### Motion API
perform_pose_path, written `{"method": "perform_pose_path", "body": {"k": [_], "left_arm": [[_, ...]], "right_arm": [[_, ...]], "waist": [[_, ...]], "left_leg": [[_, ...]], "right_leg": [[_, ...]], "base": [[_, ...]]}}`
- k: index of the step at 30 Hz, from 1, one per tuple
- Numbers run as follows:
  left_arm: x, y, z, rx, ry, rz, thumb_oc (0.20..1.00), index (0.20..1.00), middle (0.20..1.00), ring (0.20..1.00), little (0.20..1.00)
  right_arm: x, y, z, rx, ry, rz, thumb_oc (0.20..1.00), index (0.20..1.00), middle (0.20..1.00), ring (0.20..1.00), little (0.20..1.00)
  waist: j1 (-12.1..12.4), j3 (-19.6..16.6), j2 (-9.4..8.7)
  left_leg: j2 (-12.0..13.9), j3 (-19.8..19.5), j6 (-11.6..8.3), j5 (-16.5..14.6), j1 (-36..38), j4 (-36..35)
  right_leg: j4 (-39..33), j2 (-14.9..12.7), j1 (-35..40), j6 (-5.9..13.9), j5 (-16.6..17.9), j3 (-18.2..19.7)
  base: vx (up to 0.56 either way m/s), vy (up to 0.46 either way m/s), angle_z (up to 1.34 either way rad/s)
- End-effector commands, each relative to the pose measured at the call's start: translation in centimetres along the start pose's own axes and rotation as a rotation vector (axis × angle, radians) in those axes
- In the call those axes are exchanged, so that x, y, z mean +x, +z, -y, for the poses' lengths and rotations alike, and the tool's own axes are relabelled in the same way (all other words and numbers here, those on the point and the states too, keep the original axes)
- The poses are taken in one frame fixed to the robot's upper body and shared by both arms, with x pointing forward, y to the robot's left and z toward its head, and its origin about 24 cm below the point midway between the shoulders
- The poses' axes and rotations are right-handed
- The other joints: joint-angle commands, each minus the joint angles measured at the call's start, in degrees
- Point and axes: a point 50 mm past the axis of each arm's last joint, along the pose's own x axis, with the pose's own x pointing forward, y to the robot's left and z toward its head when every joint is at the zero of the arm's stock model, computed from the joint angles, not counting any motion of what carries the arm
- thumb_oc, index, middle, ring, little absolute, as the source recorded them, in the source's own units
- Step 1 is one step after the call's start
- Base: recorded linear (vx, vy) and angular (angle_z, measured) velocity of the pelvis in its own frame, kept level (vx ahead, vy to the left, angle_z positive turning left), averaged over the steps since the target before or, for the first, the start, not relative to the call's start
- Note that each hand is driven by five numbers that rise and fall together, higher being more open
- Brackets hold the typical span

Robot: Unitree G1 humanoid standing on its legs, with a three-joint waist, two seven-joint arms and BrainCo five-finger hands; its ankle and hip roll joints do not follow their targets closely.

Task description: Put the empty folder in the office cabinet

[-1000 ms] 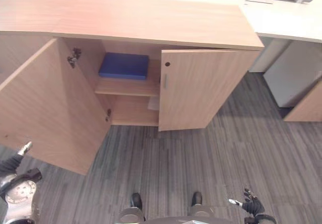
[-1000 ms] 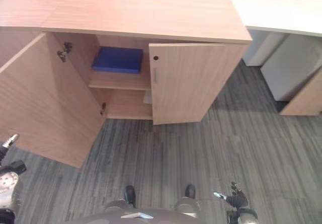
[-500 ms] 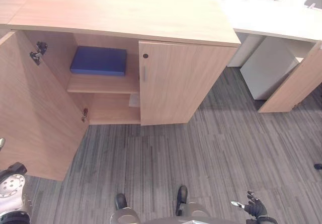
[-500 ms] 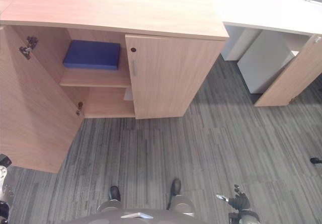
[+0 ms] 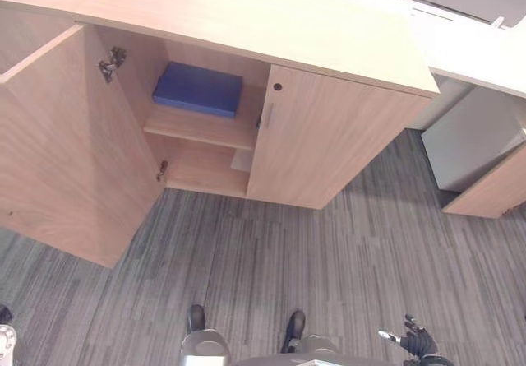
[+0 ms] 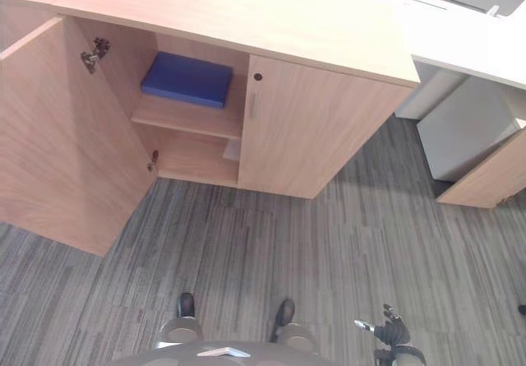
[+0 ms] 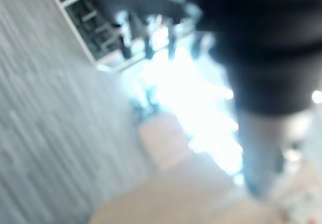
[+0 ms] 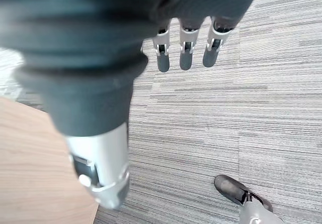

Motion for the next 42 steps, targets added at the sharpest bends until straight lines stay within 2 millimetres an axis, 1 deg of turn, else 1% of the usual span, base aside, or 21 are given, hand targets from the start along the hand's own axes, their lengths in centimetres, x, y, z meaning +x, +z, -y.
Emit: {"method": "perform_pose_path", "body": {"k": [1, 4, 5, 8, 13, 14, 18, 19, 21, 24, 26, 27, 30, 31, 32, 33, 34, 37, 39, 40, 42], "left_arm": [[2.6, 3.4, 0.0, -0.042, 0.041, 0.139, 1.000, 1.000, 1.000, 1.000, 1.000], [4.1, 5.0, 0.1, -0.059, 0.033, 0.165, 1.000, 1.000, 1.000, 1.000, 1.000], [4.1, 5.0, 0.1, -0.059, 0.033, 0.165, 1.000, 1.000, 1.000, 1.000, 1.000], [5.7, 7.0, 0.3, -0.068, 0.031, 0.185, 1.000, 1.000, 1.000, 1.000, 1.000], [8.4, 10.0, -0.5, -0.059, 0.062, 0.194, 1.000, 1.000, 1.000, 1.000, 1.000], [8.4, 10.0, -0.5, -0.059, 0.062, 0.194, 1.000, 1.000, 1.000, 1.000, 1.000], [9.8, 12.0, -0.8, -0.063, 0.072, 0.206, 1.000, 1.000, 1.000, 1.000, 1.000], [9.8, 12.0, -0.8, -0.063, 0.072, 0.206, 1.000, 1.000, 1.000, 1.000, 1.000], [10.2, 12.6, -0.6, -0.069, 0.054, 0.204, 1.000, 1.000, 1.000, 1.000, 1.000], [10.1, 12.6, 0.8, -0.068, -0.041, 0.196, 1.000, 1.000, 1.000, 1.000, 1.000], [9.7, 12.0, 2.0, -0.054, -0.115, 0.179, 1.000, 1.000, 1.000, 1.000, 1.000], [9.7, 12.0, 2.0, -0.054, -0.115, 0.179, 1.000, 1.000, 1.000, 1.000, 1.000], [7.8, 9.8, 6.0, -0.050, -0.347, 0.105, 1.000, 1.000, 1.000, 1.000, 1.000], [7.3, 9.3, 6.7, -0.042, -0.392, 0.088, 1.000, 1.000, 1.000, 1.000, 1.000], [7.3, 9.3, 6.7, -0.042, -0.392, 0.088, 1.000, 1.000, 1.000, 1.000, 1.000], [6.0, 8.0, 8.3, -0.018, -0.475, 0.064, 1.000, 1.000, 1.000, 1.000, 1.000], [5.4, 7.5, 9.0, -0.023, -0.494, 0.052, 1.000, 1.000, 1.000, 1.000, 1.000], [0.6, 3.9, 12.8, -0.008, -0.648, -0.039, 1.000, 1.000, 1.000, 1.000, 1.000], [-1.6, 2.2, 14.0, -0.032, -0.693, -0.099, 1.000, 1.000, 1.000, 1.000, 1.000], [-2.2, 1.8, 14.2, -0.030, -0.697, -0.118, 1.000, 1.000, 1.000, 1.000, 1.000], [-5.1, 0.1, 15.7, -0.029, -0.748, -0.181, 1.000, 1.000, 1.000, 1.000, 1.000]], "right_arm": [[0.2, 2.6, 3.2, -0.060, -0.073, 0.071, 1.000, 1.000, 1.000, 1.000, 1.000], [0.4, 3.2, 3.6, -0.074, -0.078, 0.077, 1.000, 1.000, 1.000, 1.000, 1.000], [0.4, 3.2, 3.6, -0.074, -0.078, 0.077, 1.000, 1.000, 1.000, 1.000, 1.000], [0.5, 4.0, 4.3, -0.071, -0.096, 0.096, 1.000, 1.000, 1.000, 1.000, 1.000], [0.7, 5.8, 5.6, -0.064, -0.111, 0.133, 1.000, 1.000, 1.000, 1.000, 1.000], [0.7, 5.8, 5.6, -0.064, -0.111, 0.133, 1.000, 1.000, 1.000, 1.000, 1.000], [0.8, 6.4, 5.9, -0.063, -0.109, 0.151, 1.000, 1.000, 1.000, 1.000, 1.000], [0.8, 6.4, 5.9, -0.063, -0.109, 0.151, 1.000, 1.000, 1.000, 1.000, 1.000], [0.9, 7.0, 5.9, -0.060, -0.102, 0.164, 1.000, 1.000, 1.000, 1.000, 1.000], [0.9, 6.9, 5.7, -0.046, -0.090, 0.175, 1.000, 1.000, 1.000, 1.000, 1.000], [0.9, 7.0, 5.6, -0.036, -0.084, 0.183, 1.000, 1.000, 1.000, 1.000, 1.000], [0.9, 7.0, 5.6, -0.036, -0.084, 0.183, 1.000, 1.000, 1.000, 1.000, 1.000], [1.0, 7.1, 5.2, -0.018, -0.057, 0.200, 1.000, 1.000, 1.000, 1.000, 1.000], [1.0, 7.1, 5.2, -0.010, -0.057, 0.202, 1.000, 1.000, 1.000, 1.000, 1.000], [1.0, 7.1, 5.2, -0.010, -0.057, 0.202, 1.000, 1.000, 1.000, 1.000, 1.000], [1.0, 7.0, 5.0, 0.005, -0.051, 0.208, 1.000, 1.000, 1.000, 1.000, 1.000], [1.0, 7.0, 5.0, 0.006, -0.050, 0.210, 1.000, 1.000, 1.000, 1.000, 1.000], [1.1, 6.9, 4.3, 0.006, -0.033, 0.212, 1.000, 1.000, 1.000, 1.000, 1.000], [1.1, 7.0, 4.0, 0.010, -0.027, 0.213, 1.000, 1.000, 1.000, 1.000, 1.000], [1.1, 6.9, 4.0, 0.011, -0.026, 0.209, 1.000, 1.000, 1.000, 1.000, 1.000], [1.3, 6.7, 3.3, 0.022, -0.011, 0.188, 1.000, 1.000, 1.000, 1.000, 1.000]], "waist": [[-0.74, 2.02, 4.00], [-0.94, 2.82, 3.43], [-0.94, 2.82, 3.43], [-1.17, 4.12, 2.85], [-1.83, 6.13, 1.21], [-1.83, 6.13, 1.21], [-2.12, 7.97, -0.41], [-2.12, 7.97, -0.41], [-2.35, 8.71, -1.28], [-2.77, 8.85, -2.20], [-3.04, 8.65, -2.63], [-3.04, 8.65, -2.63], [-4.15, 7.97, -3.21], [-4.30, 7.85, -3.17], [-4.30, 7.85, -3.17], [-4.75, 7.40, -3.07], [-4.84, 7.24, -2.97], [-6.32, 5.78, -2.10], [-7.06, 5.01, -1.59], [-7.31, 4.71, -1.41], [-8.28, 3.74, -0.80]], "left_leg": [[-4.39, -2.15, 6.54, -6.87, 1.73, 0.99], [-3.91, -1.62, 6.52, -7.13, 0.70, 1.75], [-3.91, -1.62, 6.52, -7.13, 0.70, 1.75], [-3.46, -1.28, 6.53, -7.57, -0.67, 2.93], [-2.16, 0.09, 6.41, -8.70, -3.47, 6.36], [-2.16, 0.09, 6.41, -8.70, -3.47, 6.36], [-1.12, 0.56, 6.39, -9.72, -6.27, 9.71], [-1.12, 0.56, 6.39, -9.72, -6.27, 9.71], [-0.62, 0.24, 6.29, -9.94, -7.67, 10.79], [-0.16, 0.25, 6.18, -9.88, -7.93, 11.02], [0.00, 0.28, 6.09, -9.75, -7.78, 10.81], [0.00, 0.28, 6.09, -9.75, -7.78, 10.81], [0.31, 1.31, 5.98, -9.51, -6.18, 9.97], [0.32, 1.45, 6.01, -9.54, -5.91, 9.92], [0.32, 1.45, 6.01, -9.54, -5.91, 9.92], [0.17, 1.65, 6.13, -9.55, -5.26, 9.73], [0.15, 1.74, 6.16, -9.48, -4.98, 9.55], [-0.15, 2.02, 6.15, -8.81, -3.30, 8.24], [-0.34, 2.30, 6.15, -8.41, -2.39, 7.54], [-0.36, 2.37, 6.15, -8.35, -2.14, 7.36], [-0.28, 2.94, 6.07, -7.94, -0.98, 6.62]], "right_leg": [[2.10, -1.10, -3.28, 4.20, 4.55, -1.25], [2.45, -1.24, -4.21, 4.20, 4.60, -1.04], [2.45, -1.24, -4.21, 4.20, 4.60, -1.04], [2.64, -1.32, -5.22, 4.22, 4.84, -0.63], [2.72, -0.87, -6.74, 4.02, 4.84, 0.23], [2.72, -0.87, -6.74, 4.02, 4.84, 0.23], [2.47, -0.34, -7.79, 3.77, 4.87, 1.17], [2.47, -0.34, -7.79, 3.77, 4.87, 1.17], [2.51, 0.29, -8.16, 3.58, 4.54, 1.96], [2.85, 0.72, -8.07, 3.45, 4.67, 2.68], [2.89, 0.97, -7.94, 3.35, 4.74, 2.92], [2.89, 0.97, -7.94, 3.35, 4.74, 2.92], [3.12, 1.53, -7.78, 3.26, 5.05, 3.09], [3.27, 1.55, -7.79, 3.25, 5.08, 3.18], [3.27, 1.55, -7.79, 3.25, 5.08, 3.18], [3.41, 1.63, -7.73, 3.26, 5.24, 3.48], [3.37, 1.70, -7.64, 3.24, 5.30, 3.66], [2.88, 2.14, -6.98, 3.14, 5.36, 5.01], [2.95, 2.30, -6.88, 3.14, 5.58, 5.64], [2.89, 2.39, -6.79, 3.12, 5.43, 5.82], [3.21, 2.58, -6.67, 3.05, 5.43, 6.32]], "base": [[0.02, 0.081, 0.03], [-0.03, 0.063, 0.02], [-0.04, 0.053, 0.01], [-0.04, 0.064, 0.03], [-0.02, 0.046, 0.02], [0.00, 0.000, 0.00], [-0.01, 0.004, -0.02], [-0.03, -0.022, 0.05], [-0.04, -0.038, 0.00], [-0.01, -0.062, 0.02], [0.00, -0.061, 0.00], [0.01, -0.066, -0.05], [0.02, -0.084, -0.04], [0.01, -0.046, -0.06], [0.03, -0.037, -0.11], [0.03, -0.032, -0.16], [0.05, -0.057, -0.19], [0.05, -0.061, -0.19], [0.05, -0.050, -0.22], [0.04, -0.059, -0.22], [0.04, -0.083, -0.20]]}}
